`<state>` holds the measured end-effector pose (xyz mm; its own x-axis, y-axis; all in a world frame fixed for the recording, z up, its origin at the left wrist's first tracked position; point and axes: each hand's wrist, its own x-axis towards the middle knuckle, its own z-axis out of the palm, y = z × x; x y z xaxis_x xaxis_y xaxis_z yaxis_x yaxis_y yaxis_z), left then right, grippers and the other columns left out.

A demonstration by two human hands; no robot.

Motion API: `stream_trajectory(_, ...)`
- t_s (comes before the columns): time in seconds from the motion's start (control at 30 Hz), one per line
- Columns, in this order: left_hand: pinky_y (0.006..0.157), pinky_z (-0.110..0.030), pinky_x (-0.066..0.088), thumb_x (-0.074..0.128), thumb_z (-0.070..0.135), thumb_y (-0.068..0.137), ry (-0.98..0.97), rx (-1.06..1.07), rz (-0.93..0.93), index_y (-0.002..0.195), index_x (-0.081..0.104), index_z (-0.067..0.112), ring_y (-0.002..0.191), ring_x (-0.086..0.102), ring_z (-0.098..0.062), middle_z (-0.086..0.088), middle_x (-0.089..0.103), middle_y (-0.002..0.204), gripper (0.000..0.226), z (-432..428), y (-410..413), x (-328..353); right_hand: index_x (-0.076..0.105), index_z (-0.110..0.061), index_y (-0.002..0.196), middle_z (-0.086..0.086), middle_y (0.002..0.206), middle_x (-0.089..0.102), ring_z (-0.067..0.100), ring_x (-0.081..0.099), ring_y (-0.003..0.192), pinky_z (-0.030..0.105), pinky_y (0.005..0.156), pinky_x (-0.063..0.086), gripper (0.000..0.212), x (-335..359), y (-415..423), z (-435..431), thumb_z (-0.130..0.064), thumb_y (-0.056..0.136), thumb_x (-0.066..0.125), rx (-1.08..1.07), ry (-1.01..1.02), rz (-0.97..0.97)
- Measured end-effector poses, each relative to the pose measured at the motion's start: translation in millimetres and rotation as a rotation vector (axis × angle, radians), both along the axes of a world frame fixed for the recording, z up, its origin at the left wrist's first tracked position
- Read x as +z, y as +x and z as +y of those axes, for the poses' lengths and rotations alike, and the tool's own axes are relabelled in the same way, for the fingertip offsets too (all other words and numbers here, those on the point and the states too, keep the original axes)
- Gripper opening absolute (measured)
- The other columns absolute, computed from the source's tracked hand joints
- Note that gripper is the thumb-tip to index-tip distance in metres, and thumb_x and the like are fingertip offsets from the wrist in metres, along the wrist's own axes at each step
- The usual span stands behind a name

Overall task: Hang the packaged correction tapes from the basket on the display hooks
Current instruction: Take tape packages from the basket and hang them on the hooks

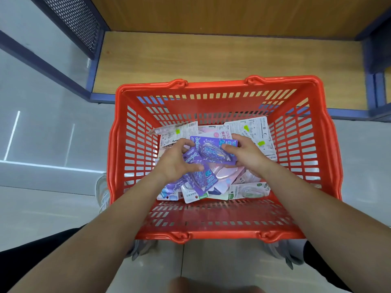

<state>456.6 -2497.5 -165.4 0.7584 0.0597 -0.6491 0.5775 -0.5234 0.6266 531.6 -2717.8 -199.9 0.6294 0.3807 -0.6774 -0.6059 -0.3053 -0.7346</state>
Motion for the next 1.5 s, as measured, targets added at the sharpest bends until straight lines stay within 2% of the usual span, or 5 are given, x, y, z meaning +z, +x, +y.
stream_trajectory(0.17, 0.077, -0.029, 0.045, 0.088, 0.014, 0.078, 0.024, -0.086, 0.057, 0.139, 0.045, 0.028, 0.126, 0.052, -0.024, -0.013, 0.048, 0.144, 0.076, -0.1, -3.3, -1.9, 0.059, -0.008, 0.124, 0.012, 0.119, 0.07, 0.021, 0.073, 0.097, 0.034, 0.064, 0.062, 0.026, -8.6, 3.0, -1.4, -0.019, 0.101, 0.064, 0.0, -0.028, 0.008)
stream_trajectory(0.3, 0.06, -0.004, 0.043, 0.087, 0.008, 0.078, -0.04, 0.14, -0.021, 0.118, 0.055, 0.016, 0.098, 0.058, -0.008, -0.001, 0.057, 0.125, 0.052, 3.0, -2.5, 0.7, 0.056, -0.007, 0.13, 0.013, 0.121, 0.068, 0.027, 0.074, 0.096, 0.038, 0.066, 0.064, 0.036, -5.0, 7.1, -7.7, -0.022, 0.098, 0.067, 0.034, -0.07, -0.04)
stream_trajectory(0.53, 0.078, -0.048, 0.063, 0.086, 0.0, 0.077, -0.227, 0.267, -0.098, 0.106, 0.063, 0.023, 0.084, 0.075, -0.025, -0.005, 0.076, 0.096, 0.043, 6.0, 6.6, 10.4, 0.063, -0.01, 0.129, 0.008, 0.121, 0.068, 0.03, 0.07, 0.107, 0.038, 0.072, 0.061, 0.042, 12.4, 20.6, -12.5, -0.029, 0.093, 0.074, 0.087, -0.103, -0.168)
stream_trajectory(0.87, 0.078, -0.022, 0.059, 0.08, 0.007, 0.085, -0.294, 0.235, -0.147, 0.109, 0.069, 0.011, 0.091, 0.07, -0.001, -0.001, 0.075, 0.106, 0.027, -7.9, 12.7, 7.6, 0.073, -0.011, 0.108, 0.015, 0.103, 0.076, 0.043, 0.07, 0.087, 0.04, 0.066, 0.053, 0.023, 28.5, 21.9, -3.3, -0.03, 0.094, 0.072, 0.051, -0.032, -0.175)
stream_trajectory(1.5, 0.076, -0.028, 0.06, 0.081, 0.014, 0.086, -0.285, 0.158, -0.057, 0.104, 0.067, 0.028, 0.083, 0.075, -0.007, 0.009, 0.076, 0.098, 0.028, -16.0, 5.6, 0.1, 0.072, -0.014, 0.099, -0.004, 0.084, 0.068, 0.005, 0.066, 0.068, 0.022, 0.062, 0.055, 0.022, 25.4, 12.6, -2.0, -0.034, 0.1, 0.063, -0.056, -0.031, -0.052)
